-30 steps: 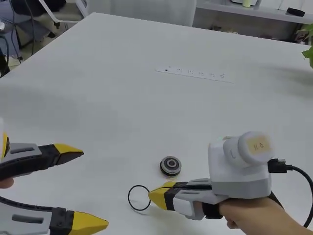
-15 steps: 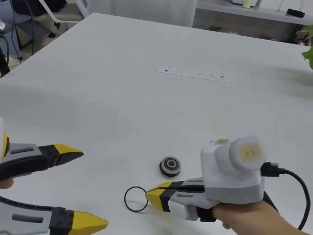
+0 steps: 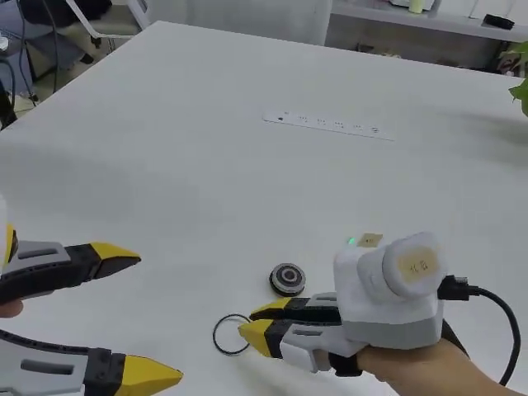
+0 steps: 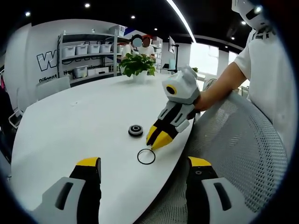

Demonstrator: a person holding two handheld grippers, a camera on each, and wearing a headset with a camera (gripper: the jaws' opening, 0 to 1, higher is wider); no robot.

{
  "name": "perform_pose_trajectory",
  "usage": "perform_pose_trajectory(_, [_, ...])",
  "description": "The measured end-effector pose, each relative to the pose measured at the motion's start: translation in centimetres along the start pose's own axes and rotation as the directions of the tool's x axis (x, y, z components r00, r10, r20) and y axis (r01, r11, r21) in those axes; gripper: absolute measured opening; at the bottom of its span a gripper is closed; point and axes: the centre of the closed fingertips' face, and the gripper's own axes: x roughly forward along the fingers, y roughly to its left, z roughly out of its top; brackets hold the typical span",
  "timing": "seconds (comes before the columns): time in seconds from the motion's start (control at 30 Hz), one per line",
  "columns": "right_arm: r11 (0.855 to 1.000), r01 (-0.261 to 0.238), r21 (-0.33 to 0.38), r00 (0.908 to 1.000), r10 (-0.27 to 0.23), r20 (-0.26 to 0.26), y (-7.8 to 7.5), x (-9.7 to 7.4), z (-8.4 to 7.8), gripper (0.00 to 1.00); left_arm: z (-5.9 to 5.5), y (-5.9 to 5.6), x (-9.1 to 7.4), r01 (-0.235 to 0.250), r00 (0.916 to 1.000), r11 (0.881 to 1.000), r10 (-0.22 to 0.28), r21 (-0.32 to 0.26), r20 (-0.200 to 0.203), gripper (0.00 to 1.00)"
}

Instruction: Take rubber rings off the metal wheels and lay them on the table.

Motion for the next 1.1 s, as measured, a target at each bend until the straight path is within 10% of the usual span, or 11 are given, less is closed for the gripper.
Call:
perform_pose_trajectory(0.53, [0.999,0.027,0.046,0.9948,-0.031,0.097,-1.3,-1.5,2.8,0.13,-0.1,0.0,0.0,0.001,1.0,1.0,-0.001,0.002,-0.005,0.72])
perform_pose_trajectory(1.1, [0.987,0.084,0.14,0.9564,-0.119,0.267,-4.1,-5.0,7.0,0.17,-0.3,-0.1,0.1,0.003,0.9999,1.0,-0.003,0.0,-0.011,0.72])
